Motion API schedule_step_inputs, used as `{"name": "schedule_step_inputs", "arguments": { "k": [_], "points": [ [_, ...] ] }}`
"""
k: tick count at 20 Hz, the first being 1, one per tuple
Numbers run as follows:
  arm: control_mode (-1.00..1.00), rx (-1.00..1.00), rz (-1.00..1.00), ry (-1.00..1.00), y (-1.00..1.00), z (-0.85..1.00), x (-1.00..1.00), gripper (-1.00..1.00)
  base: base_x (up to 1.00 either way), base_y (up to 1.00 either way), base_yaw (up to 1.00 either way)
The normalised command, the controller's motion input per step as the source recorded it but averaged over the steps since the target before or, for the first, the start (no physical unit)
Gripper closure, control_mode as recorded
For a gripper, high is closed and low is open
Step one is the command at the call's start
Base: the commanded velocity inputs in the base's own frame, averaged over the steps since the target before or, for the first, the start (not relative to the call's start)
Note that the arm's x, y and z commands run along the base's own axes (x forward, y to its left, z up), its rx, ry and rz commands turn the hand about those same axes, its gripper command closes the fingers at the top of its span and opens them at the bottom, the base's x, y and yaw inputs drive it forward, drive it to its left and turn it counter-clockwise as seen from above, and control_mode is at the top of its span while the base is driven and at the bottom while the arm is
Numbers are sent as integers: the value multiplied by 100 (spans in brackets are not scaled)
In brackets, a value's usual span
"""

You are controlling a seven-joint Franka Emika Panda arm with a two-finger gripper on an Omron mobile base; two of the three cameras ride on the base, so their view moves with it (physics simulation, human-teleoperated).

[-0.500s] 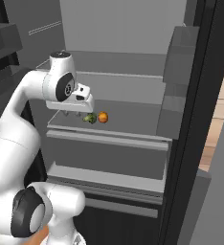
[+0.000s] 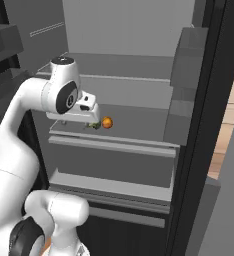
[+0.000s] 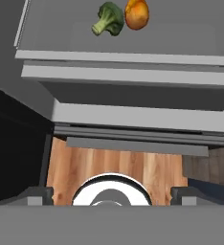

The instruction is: Place the condiment bottle and condiment bottle from the counter to the top shelf of the fridge. If the existing items in the fridge are on the top shelf, move them to other shelves.

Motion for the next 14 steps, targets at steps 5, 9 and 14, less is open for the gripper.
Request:
{"name": "schedule_step_inputs", "arguments": {
  "k": [5,9,14],
  "points": [
    [-100,0,10,-11,0,0,-80,-100,0,0,0],
    [100,0,6,-3,0,0,-23,-100,-74,0,16],
    [100,0,0,0,0,0,0,-100,-100,2,19]
  ]
}}
